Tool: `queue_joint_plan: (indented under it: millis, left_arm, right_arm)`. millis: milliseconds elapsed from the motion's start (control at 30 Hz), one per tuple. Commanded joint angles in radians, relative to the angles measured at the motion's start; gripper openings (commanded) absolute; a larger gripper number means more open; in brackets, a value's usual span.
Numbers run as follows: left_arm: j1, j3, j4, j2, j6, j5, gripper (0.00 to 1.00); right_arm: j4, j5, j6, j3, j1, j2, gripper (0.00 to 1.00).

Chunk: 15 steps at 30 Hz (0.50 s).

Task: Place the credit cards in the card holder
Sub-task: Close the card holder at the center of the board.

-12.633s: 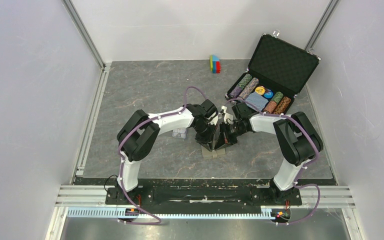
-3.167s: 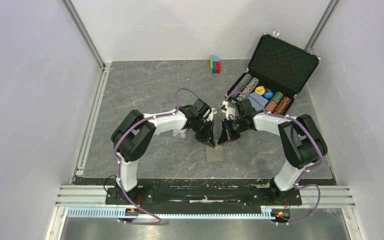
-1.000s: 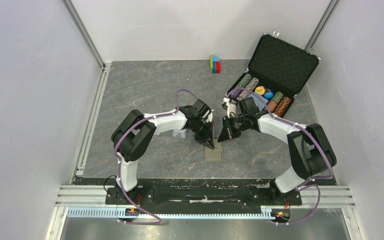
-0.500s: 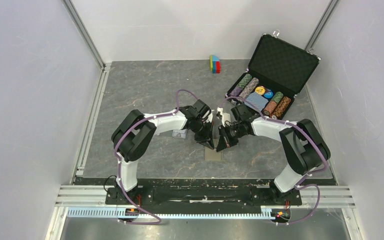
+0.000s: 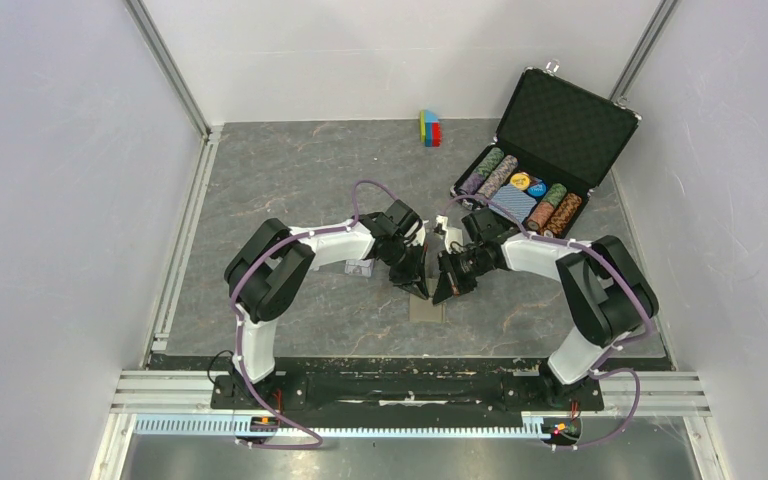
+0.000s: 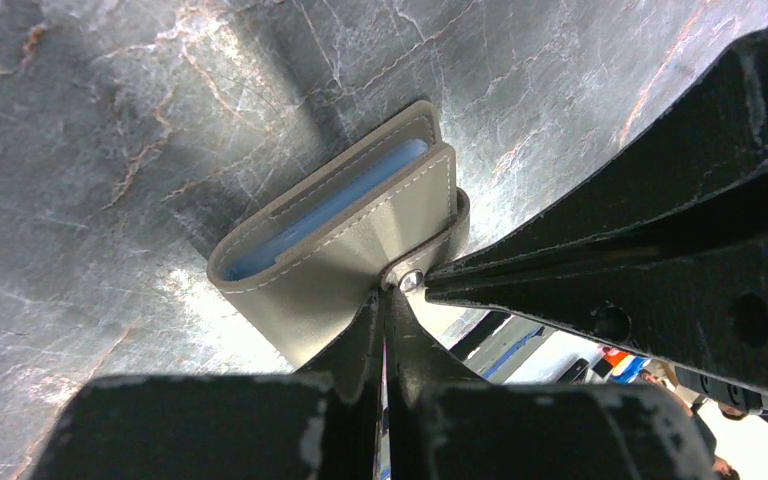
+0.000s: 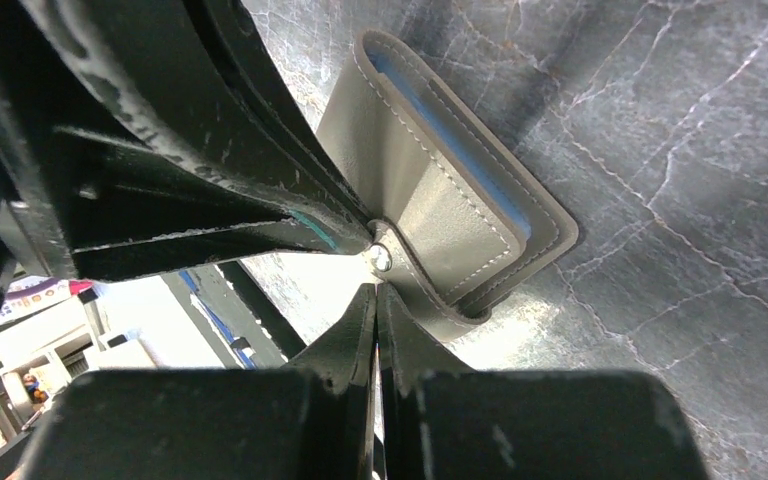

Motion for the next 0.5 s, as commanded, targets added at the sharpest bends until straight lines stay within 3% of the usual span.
queue_joint_plan:
  millis: [0,300,467]
  left_arm:
    - [-0.019,-0.032,0.017,0.049,0.023,-0.054,0.02]
    - [-0.02,-0.021,0.002,0.057,0.026,-0.062,0.02]
    - [-0.021,-0.02,-0.003,0.055,0.029,-0.065,0.02]
  right_arm:
    - [0.05,0.06,-0.037,-0.02,0.008,-0.02,0.0]
    - [0.103,-0.051,-0.026,-0.02,0.009,-0.118,0.0]
    - [0.086,0.065,-0.011,-0.003,0.008,-0.112,0.0]
